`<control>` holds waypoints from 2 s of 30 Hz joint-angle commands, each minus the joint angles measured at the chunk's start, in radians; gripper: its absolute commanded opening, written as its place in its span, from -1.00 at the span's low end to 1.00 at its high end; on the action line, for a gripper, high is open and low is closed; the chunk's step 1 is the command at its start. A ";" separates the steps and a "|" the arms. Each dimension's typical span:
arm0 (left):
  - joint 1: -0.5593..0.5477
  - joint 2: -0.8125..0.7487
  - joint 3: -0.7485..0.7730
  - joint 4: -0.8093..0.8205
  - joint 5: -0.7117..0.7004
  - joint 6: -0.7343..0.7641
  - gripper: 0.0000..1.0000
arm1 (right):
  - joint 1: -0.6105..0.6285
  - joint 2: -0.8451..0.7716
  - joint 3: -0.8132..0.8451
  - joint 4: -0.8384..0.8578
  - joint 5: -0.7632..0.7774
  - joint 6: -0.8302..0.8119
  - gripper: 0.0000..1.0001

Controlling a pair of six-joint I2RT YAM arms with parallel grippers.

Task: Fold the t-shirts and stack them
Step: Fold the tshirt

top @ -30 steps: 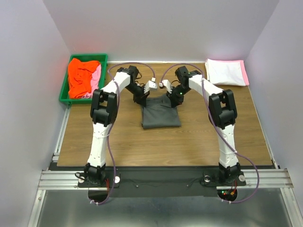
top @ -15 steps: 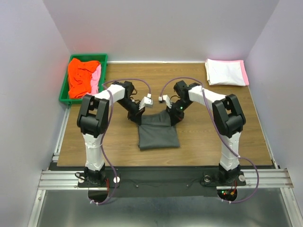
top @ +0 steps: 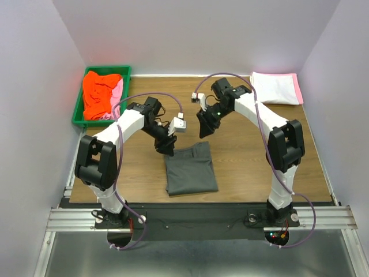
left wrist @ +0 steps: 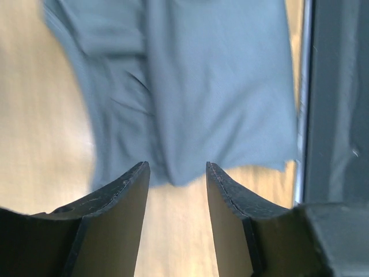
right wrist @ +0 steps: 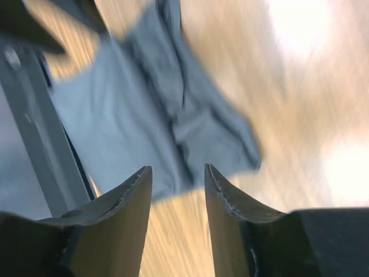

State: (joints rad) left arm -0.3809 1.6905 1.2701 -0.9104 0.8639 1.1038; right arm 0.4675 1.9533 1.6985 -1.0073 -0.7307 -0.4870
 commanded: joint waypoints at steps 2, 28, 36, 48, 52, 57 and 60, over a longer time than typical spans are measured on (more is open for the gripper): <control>-0.068 -0.005 0.063 0.174 0.004 -0.145 0.07 | -0.001 0.165 0.148 0.021 -0.142 0.151 -0.16; -0.260 0.132 -0.074 0.442 -0.158 -0.337 0.01 | 0.002 0.369 0.027 0.251 -0.280 0.366 -0.38; -0.268 0.129 -0.064 0.440 -0.167 -0.328 -0.37 | 0.000 0.352 -0.063 0.299 -0.220 0.384 -0.43; -0.269 -0.006 -0.005 0.326 -0.190 -0.259 -0.86 | 0.002 0.366 -0.053 0.315 -0.191 0.399 -0.46; -0.268 -0.022 0.018 0.294 -0.216 -0.214 -0.92 | 0.002 0.372 -0.042 0.314 -0.187 0.398 -0.46; -0.263 -0.011 0.035 0.303 -0.259 -0.173 -1.00 | 0.002 0.377 -0.040 0.314 -0.187 0.398 -0.46; -0.257 0.009 0.057 0.303 -0.269 -0.154 -1.00 | 0.002 0.378 -0.039 0.314 -0.187 0.398 -0.46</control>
State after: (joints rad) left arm -0.6453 1.7065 1.2701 -0.5900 0.6147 0.9009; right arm 0.4660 2.3299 1.6413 -0.7330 -1.0180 -0.0696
